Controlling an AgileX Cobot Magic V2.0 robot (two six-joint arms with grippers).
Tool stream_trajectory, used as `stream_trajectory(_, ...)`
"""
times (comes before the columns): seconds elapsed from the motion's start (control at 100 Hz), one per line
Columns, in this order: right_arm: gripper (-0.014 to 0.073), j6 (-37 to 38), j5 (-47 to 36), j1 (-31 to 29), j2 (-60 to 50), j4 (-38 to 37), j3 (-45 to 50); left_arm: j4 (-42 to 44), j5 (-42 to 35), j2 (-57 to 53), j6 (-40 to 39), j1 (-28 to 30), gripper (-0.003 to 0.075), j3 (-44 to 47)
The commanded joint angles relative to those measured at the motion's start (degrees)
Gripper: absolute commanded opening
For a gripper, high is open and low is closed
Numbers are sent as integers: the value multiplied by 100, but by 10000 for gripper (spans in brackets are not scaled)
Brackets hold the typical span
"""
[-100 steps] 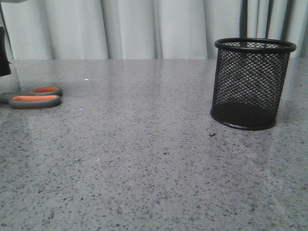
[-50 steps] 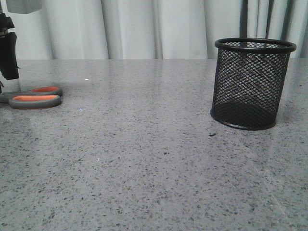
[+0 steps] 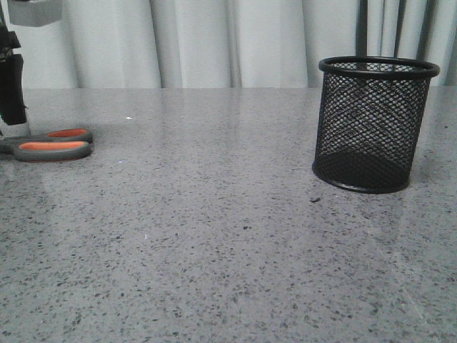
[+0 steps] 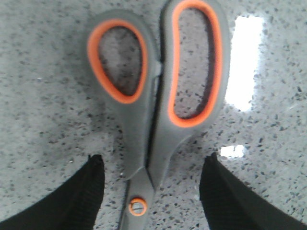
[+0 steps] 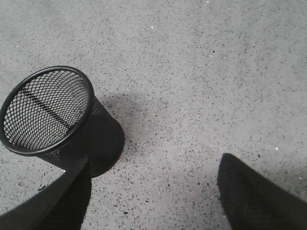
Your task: Put scissors into bucket
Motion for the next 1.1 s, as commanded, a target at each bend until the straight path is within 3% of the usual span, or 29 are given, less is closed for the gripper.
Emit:
stream_trajectory(0.0,495,-68,-279,-29,26,19,-209,-135,258,-223,23,-36,396,-79)
stream_trajectory(0.58,495,-68,-210,-29,26,19,-209,-253,96,104,57,-36,391,-79)
stream_trajectory(0.74,495,-68,-220,-29,41,19,-209,-275,107,118,57,-36,265,-79)
stream_trajectory(0.92,495,-68,-229,-29,41,19,-209,-444,130,169,6,-36,-14,-79)
stream_trajectory(1.09,495,-68,-229,-29,41,19,-209,-490,245,178,-74,-36,-5,-119)
